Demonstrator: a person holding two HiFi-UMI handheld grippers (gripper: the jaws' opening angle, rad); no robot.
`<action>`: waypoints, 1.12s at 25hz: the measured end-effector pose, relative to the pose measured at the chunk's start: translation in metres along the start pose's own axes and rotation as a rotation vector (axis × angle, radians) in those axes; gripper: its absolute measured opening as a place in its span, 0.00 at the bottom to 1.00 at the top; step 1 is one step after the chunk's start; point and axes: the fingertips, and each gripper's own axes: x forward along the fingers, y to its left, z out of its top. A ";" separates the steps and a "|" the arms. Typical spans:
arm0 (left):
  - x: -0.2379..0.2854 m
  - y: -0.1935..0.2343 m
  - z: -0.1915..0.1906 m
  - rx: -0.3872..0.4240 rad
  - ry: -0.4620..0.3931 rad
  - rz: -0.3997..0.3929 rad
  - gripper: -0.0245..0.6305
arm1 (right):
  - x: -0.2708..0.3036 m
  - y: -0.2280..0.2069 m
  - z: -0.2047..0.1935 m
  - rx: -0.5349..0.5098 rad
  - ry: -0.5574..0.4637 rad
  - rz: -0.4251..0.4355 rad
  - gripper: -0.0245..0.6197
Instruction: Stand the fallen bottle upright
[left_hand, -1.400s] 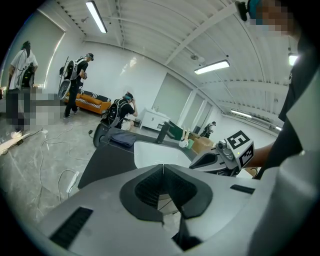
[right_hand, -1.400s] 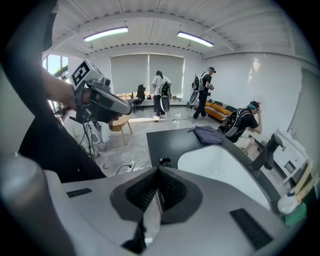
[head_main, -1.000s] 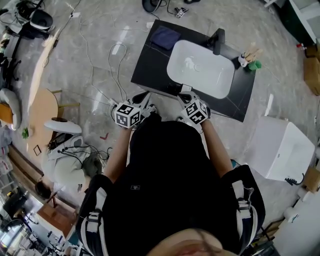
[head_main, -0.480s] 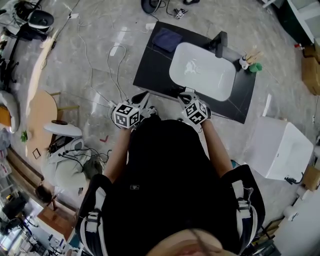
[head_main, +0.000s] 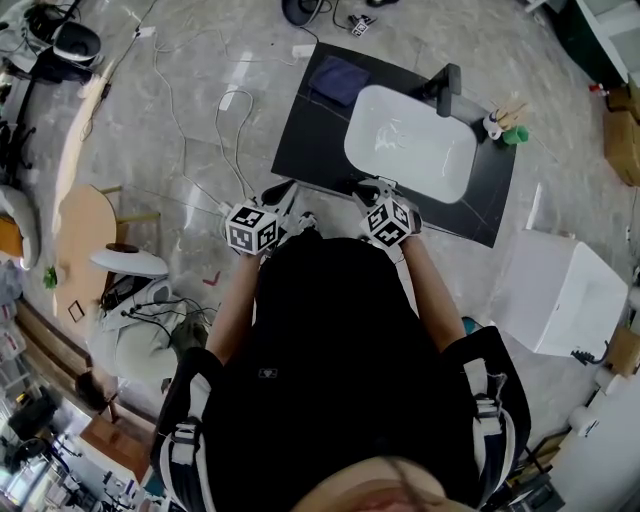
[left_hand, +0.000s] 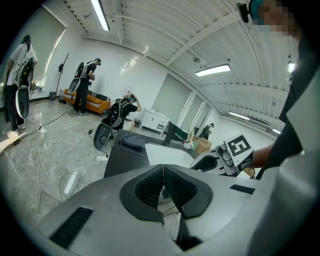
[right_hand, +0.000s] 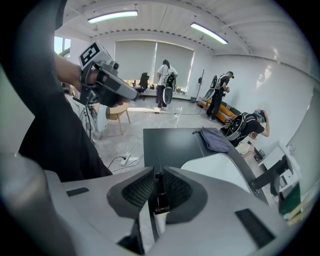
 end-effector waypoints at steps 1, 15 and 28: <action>0.000 0.002 0.001 0.001 -0.001 -0.001 0.06 | 0.002 -0.001 0.000 -0.002 0.005 -0.003 0.22; 0.001 0.012 -0.003 0.001 0.025 -0.025 0.06 | 0.034 -0.002 -0.004 -0.126 0.151 0.023 0.43; -0.006 0.025 -0.005 -0.008 0.058 -0.026 0.06 | 0.065 -0.002 -0.014 -0.194 0.292 0.061 0.45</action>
